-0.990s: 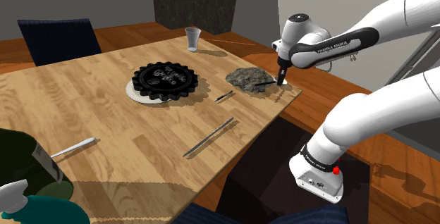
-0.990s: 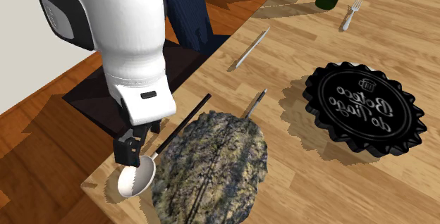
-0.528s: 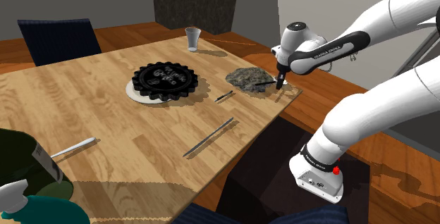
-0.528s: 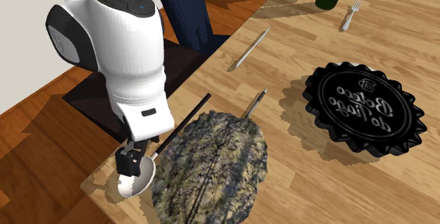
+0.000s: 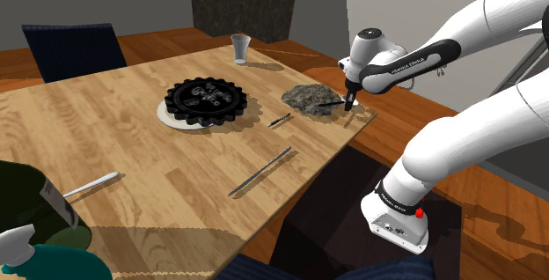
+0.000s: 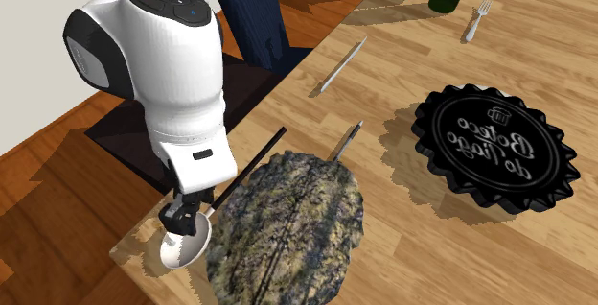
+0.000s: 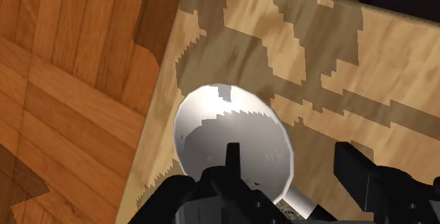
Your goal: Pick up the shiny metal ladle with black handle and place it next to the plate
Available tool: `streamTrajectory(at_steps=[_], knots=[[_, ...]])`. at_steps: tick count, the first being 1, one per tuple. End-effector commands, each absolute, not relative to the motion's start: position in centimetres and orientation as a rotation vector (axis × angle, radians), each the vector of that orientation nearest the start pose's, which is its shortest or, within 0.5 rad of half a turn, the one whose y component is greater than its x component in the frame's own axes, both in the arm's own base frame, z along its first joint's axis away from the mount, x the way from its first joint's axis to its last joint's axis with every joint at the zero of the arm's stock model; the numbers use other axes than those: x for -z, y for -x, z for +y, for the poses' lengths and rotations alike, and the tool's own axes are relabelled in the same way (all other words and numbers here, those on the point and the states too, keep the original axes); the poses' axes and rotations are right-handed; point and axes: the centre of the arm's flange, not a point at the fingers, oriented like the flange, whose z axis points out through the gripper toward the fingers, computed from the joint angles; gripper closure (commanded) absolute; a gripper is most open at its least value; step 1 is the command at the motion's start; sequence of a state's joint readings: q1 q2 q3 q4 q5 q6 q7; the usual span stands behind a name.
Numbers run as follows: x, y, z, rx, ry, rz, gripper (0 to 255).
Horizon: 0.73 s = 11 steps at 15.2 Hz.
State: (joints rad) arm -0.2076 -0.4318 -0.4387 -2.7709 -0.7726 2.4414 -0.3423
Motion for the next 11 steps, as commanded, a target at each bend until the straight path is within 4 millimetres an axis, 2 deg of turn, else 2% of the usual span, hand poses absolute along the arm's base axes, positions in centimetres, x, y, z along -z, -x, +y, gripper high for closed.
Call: streamTrajectory(at_steps=[1,9,11], knots=[[-33.6,-30.7,-21.7,-0.100,3.453,-0.523,255],[-33.6,-30.7,-21.7,-0.100,3.453,-0.523,255],[-34.6,-30.7,-21.7,-0.100,3.453,-0.523,255]])
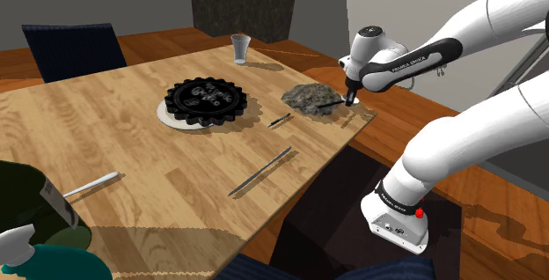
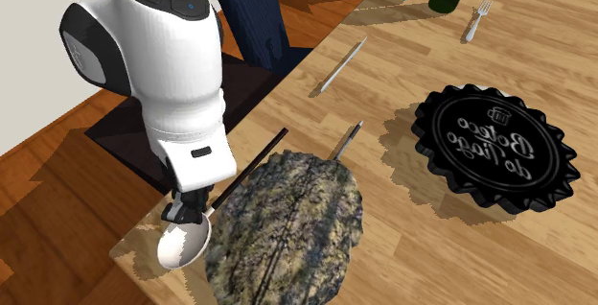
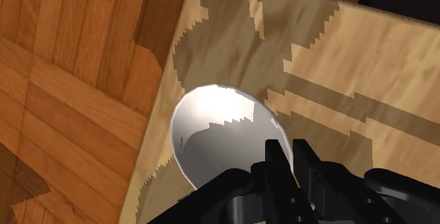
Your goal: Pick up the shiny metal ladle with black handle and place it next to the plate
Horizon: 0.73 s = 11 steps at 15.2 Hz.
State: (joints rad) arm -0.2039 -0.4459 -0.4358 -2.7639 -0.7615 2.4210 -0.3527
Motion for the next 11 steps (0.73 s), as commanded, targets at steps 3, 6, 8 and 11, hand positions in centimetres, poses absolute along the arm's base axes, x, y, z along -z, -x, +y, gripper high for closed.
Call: streamTrajectory(at_steps=[3,6,8,11], knots=[[-36.2,-30.7,-21.7,-0.100,3.453,-0.523,255],[-37.8,-30.7,-21.7,-0.100,3.453,-0.523,255],[-38.9,-30.7,-21.7,-0.100,3.453,-0.523,255],[-40.4,-30.7,-21.7,-0.100,3.453,-0.523,255]])
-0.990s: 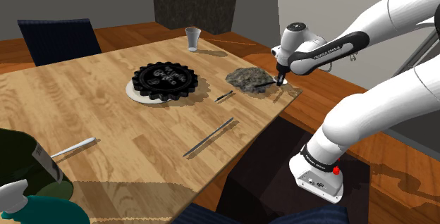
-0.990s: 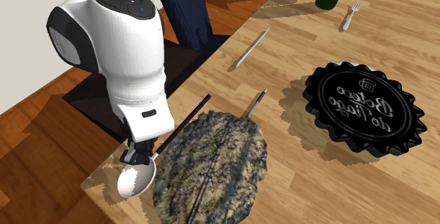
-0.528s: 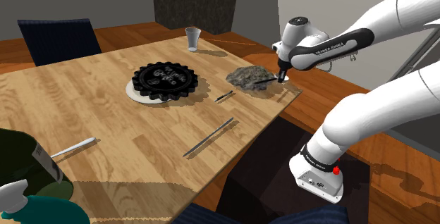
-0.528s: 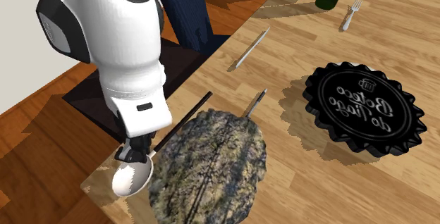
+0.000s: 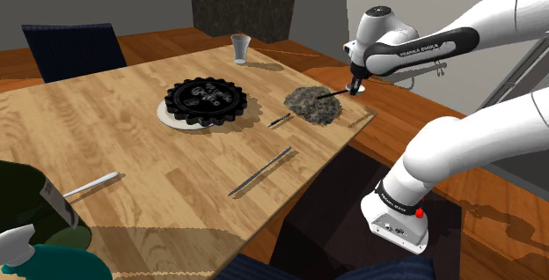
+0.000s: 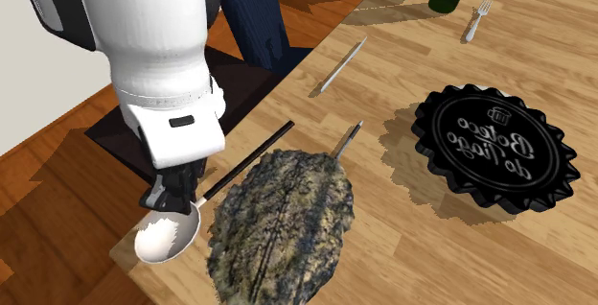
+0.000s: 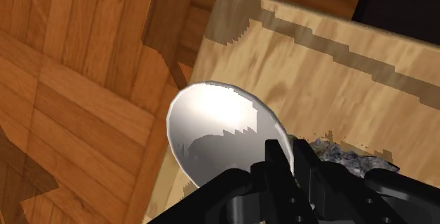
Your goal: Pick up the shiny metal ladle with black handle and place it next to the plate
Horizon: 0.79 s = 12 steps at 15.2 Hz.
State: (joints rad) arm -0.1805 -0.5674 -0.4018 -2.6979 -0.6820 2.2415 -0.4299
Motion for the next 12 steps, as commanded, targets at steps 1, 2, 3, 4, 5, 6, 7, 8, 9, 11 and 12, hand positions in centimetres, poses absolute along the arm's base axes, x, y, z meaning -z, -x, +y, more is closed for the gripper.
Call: streamTrajectory(at_steps=[1,2,3,4,5,6,7,8,9,11,12], knots=[[-41.0,-30.7,-21.7,-0.100,3.453,-0.523,255],[-41.5,-30.7,-21.7,-0.100,3.453,-0.523,255],[-42.0,-30.7,-21.7,-0.100,3.453,-0.523,255],[-42.6,-30.7,-21.7,-0.100,3.453,-0.523,255],[-43.1,-30.7,-21.7,-0.100,3.453,-0.523,255],[-43.6,-30.7,-21.7,-0.100,3.453,-0.523,255],[-44.1,-30.7,-21.7,-0.100,3.453,-0.523,255],[-44.7,-30.7,-21.7,-0.100,3.453,-0.523,255],[-45.2,-30.7,-21.7,-0.100,3.453,-0.523,255],[-46.3,-30.7,-21.7,-0.100,3.453,-0.523,255],[-46.8,-30.7,-21.7,-0.100,3.453,-0.523,255]])
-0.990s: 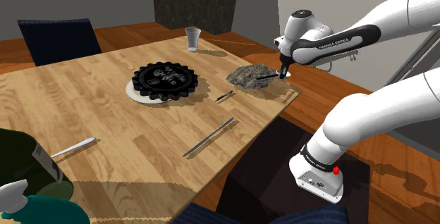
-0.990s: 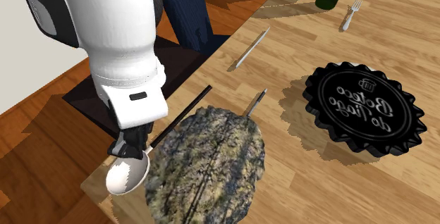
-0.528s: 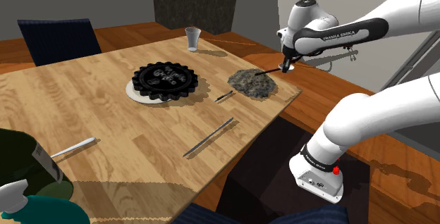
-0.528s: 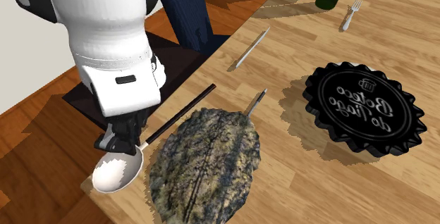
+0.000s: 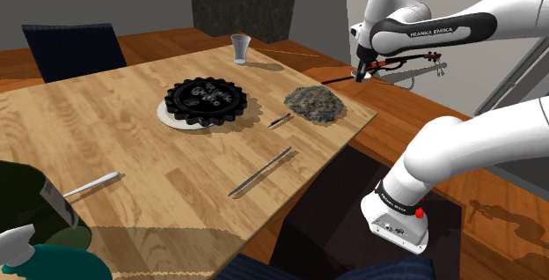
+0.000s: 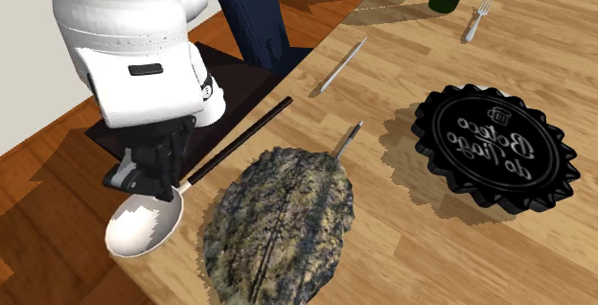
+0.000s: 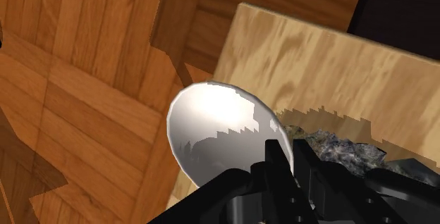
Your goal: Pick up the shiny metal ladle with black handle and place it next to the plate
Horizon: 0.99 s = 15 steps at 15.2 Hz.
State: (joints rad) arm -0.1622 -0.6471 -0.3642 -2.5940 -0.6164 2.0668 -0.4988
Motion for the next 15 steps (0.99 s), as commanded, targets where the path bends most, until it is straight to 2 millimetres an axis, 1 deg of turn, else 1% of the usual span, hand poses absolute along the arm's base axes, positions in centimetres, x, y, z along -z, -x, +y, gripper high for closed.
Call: streamTrajectory(at_steps=[1,5,15], knots=[[-47.3,-30.7,-21.7,-0.100,3.453,-0.523,255],[-49.2,-30.7,-21.7,-0.100,3.453,-0.523,255],[-49.2,-37.1,-10.2,-0.100,3.453,-0.523,255]])
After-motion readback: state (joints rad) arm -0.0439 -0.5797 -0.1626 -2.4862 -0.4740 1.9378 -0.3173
